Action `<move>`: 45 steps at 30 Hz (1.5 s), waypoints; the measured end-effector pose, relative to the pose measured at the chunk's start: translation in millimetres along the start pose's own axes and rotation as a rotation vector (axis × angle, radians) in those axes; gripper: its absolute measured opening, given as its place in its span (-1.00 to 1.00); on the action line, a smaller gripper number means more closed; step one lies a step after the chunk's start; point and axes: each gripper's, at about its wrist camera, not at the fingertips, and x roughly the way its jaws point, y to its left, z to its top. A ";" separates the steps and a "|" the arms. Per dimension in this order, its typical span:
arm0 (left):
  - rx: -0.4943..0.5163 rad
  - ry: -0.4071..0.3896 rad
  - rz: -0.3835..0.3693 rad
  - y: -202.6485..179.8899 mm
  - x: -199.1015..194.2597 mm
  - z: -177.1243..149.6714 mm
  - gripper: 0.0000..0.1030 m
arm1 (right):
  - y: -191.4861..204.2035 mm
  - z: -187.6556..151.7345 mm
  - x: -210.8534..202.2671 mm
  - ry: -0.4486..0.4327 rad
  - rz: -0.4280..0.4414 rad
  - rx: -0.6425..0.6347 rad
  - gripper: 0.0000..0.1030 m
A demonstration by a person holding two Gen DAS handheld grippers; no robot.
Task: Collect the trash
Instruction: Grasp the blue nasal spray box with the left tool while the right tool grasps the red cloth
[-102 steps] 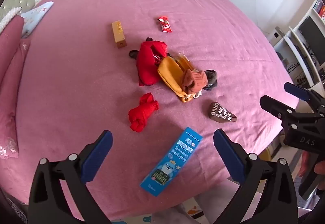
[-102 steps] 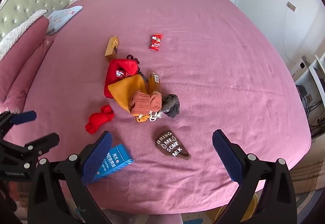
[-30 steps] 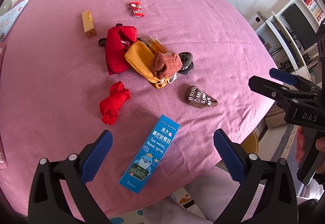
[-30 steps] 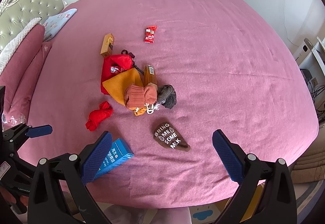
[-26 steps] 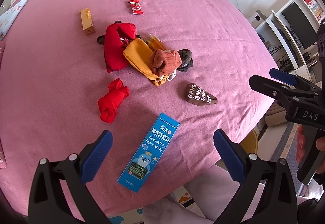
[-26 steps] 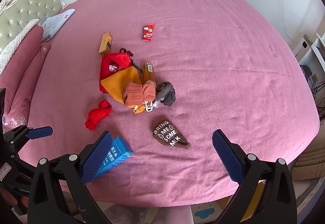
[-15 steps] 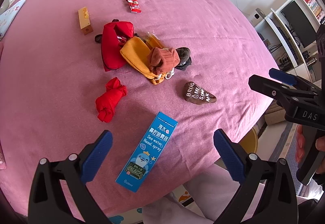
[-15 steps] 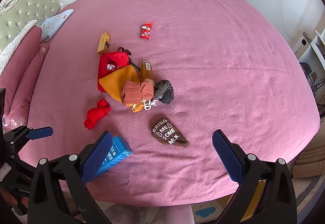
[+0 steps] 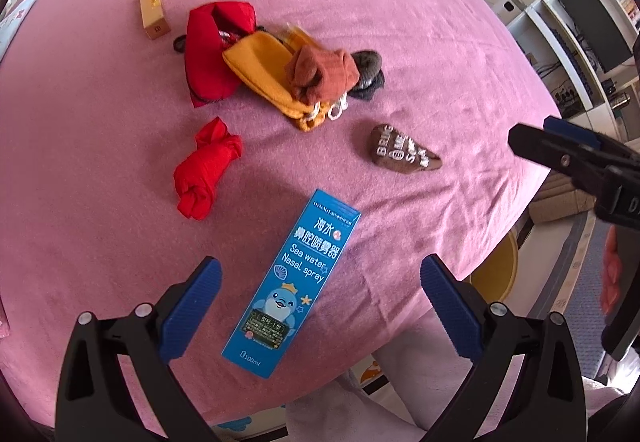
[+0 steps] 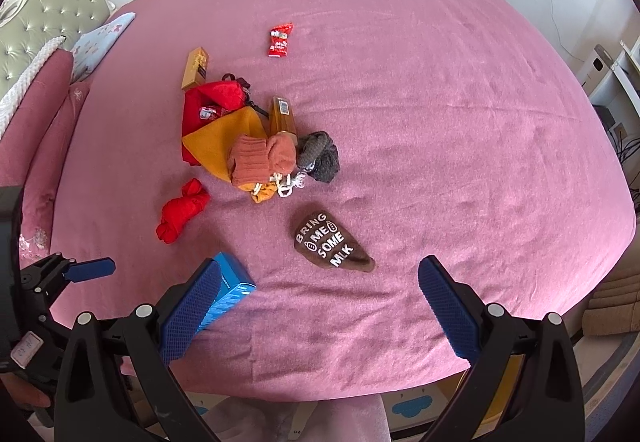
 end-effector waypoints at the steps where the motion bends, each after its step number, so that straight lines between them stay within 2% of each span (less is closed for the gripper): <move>1: 0.002 0.021 -0.003 0.5 7.5 -1.3 0.92 | -1.1 -1.3 3.8 0.006 -0.001 0.004 0.84; 6: 0.005 0.089 -0.007 2.5 40.6 -9.1 0.92 | -5.0 -5.0 17.8 0.026 -0.003 0.022 0.84; 17: 0.021 0.180 -0.022 10.6 96.0 -17.8 0.88 | -1.7 -11.4 47.1 0.065 0.001 0.033 0.84; 18: 0.021 0.190 -0.016 11.9 101.0 -18.2 0.84 | -0.7 -11.9 49.8 0.068 0.001 0.032 0.84; 22: 0.016 0.237 0.000 20.7 117.1 -22.2 0.38 | 2.3 -11.2 58.7 0.075 0.004 0.034 0.84; 25: 0.015 0.242 0.004 25.7 123.2 -23.6 0.26 | 5.6 -8.8 63.9 0.077 0.005 0.029 0.84; 28: 0.009 0.234 -0.007 32.5 121.2 -24.2 0.15 | 10.1 -6.1 69.1 0.080 0.007 0.020 0.84; 32: -0.052 0.203 -0.057 53.7 113.1 -27.6 0.03 | 20.5 -3.5 76.6 0.097 0.016 0.008 0.84; 35: -0.126 0.175 -0.085 76.3 101.9 -31.8 0.01 | 34.6 -1.2 81.7 0.107 0.031 -0.010 0.84; 41: -0.345 0.092 -0.221 140.3 60.6 -51.9 0.02 | 73.5 9.4 94.3 0.127 0.090 -0.039 0.84; 45: -0.438 0.022 -0.212 190.8 28.8 -66.5 0.02 | 104.7 18.5 113.6 0.156 0.148 -0.032 0.84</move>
